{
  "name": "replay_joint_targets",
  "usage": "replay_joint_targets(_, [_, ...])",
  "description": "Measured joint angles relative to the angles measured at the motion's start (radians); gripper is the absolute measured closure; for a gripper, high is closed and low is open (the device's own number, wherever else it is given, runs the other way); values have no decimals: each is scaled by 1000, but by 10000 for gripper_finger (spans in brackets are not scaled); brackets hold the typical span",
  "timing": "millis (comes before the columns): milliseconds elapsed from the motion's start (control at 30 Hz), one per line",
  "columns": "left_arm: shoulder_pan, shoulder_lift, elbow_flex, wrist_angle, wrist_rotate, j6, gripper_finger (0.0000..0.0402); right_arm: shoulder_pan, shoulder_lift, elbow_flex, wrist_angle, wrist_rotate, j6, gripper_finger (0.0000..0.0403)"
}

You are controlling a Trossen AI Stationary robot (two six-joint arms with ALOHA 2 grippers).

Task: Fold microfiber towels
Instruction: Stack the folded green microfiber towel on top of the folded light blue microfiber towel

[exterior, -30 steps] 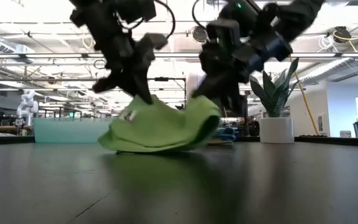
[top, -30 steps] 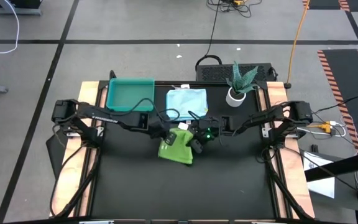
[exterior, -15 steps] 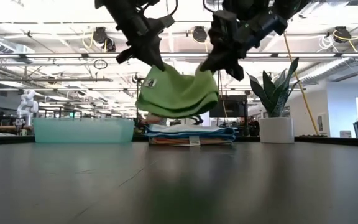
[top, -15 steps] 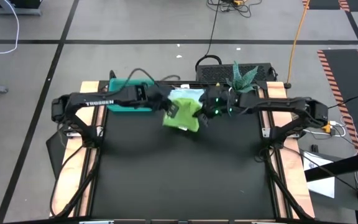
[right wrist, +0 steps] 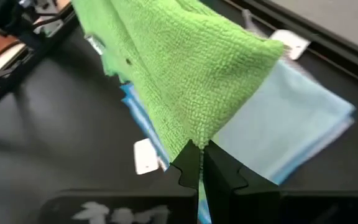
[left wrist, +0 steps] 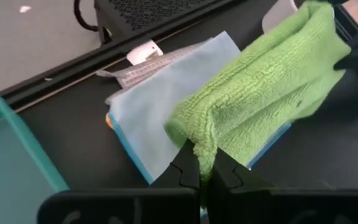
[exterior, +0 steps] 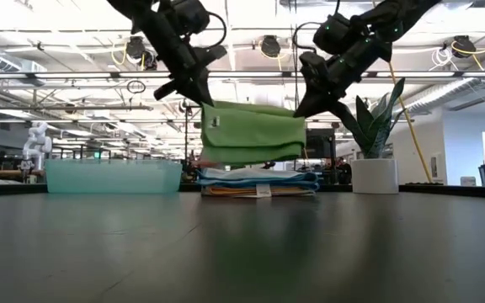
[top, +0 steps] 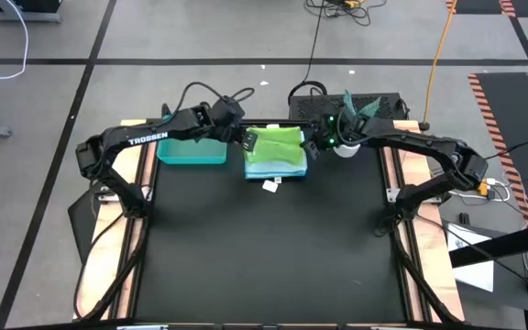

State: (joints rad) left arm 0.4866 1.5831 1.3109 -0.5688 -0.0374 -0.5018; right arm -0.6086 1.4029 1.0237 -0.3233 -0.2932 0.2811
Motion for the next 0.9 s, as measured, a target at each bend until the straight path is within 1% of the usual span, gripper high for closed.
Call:
replay_joint_targets(133, [2, 54, 0, 32, 21, 8, 401, -26, 0, 0, -4, 0, -2, 403])
replay_joint_targets(300, [1, 166, -3, 90, 112, 3, 401, -26, 22, 0, -14, 3, 19, 403])
replay_joint_targets(367, [1, 190, -3, 110, 135, 0, 400, -14, 42, 0, -3, 7, 32, 403])
replay_joint_targets(467, [7, 195, -3, 137, 132, 4, 401, 8, 89, 0, 14, 7, 46, 403])
replay_joint_targets(667, [55, 181, -2, 136, 131, 11, 400, 27, 203, -1, 34, 7, 32, 403])
replay_joint_targets(800, [77, 182, -2, 81, 135, 30, 399, 7, 229, -1, 77, 40, 16, 403])
replay_joint_targets(900, [87, 182, -2, 77, 109, 49, 399, -17, 229, -1, 96, 63, 0, 403])
